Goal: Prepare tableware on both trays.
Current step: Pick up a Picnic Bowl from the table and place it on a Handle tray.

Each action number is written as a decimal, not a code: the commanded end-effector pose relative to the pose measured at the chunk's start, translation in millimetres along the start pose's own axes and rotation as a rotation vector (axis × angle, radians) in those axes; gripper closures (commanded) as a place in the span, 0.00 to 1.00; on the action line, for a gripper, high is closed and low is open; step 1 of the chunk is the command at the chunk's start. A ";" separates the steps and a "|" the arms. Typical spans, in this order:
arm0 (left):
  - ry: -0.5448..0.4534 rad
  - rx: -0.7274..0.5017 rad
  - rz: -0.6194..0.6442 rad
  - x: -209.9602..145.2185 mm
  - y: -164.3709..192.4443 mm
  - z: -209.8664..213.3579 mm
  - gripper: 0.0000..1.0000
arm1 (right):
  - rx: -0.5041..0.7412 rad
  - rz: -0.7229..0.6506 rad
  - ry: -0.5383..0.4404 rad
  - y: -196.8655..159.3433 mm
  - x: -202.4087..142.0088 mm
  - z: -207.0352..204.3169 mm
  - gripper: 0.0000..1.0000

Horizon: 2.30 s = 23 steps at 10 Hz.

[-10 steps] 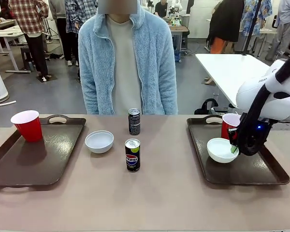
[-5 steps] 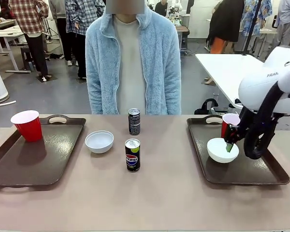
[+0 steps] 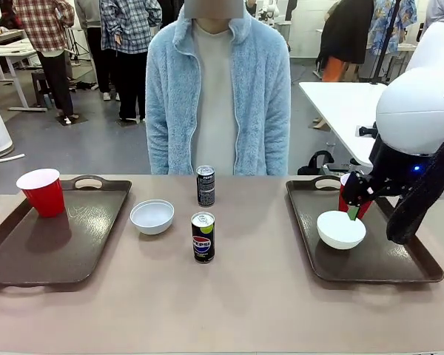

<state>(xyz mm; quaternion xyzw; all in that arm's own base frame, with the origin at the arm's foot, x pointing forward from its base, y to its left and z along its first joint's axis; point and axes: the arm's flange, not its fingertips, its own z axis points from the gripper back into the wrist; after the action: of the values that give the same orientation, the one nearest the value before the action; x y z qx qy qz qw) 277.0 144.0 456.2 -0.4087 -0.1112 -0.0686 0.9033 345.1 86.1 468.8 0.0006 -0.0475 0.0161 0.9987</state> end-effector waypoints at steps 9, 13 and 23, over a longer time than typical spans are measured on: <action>0.000 0.000 0.000 0.0 0.0 0.0 0.00 | 0.013 -0.020 0.038 -8.1 9.1 -18.3 0.00; 0.161 0.480 -0.039 74.0 -91.6 -10.4 0.00 | 0.568 -0.167 0.141 -121.1 -2.5 26.8 0.00; 0.285 0.771 -0.170 109.3 -123.2 -199.7 0.00 | 1.037 -0.144 0.344 -295.6 -34.0 -15.1 0.00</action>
<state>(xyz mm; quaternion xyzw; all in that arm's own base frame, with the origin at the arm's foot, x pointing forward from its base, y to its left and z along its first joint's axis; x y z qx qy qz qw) 379.9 -82.3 455.2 -0.0111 -0.0231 -0.1627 0.9863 320.6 -202.3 450.8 0.4922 0.1249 -0.0425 0.8604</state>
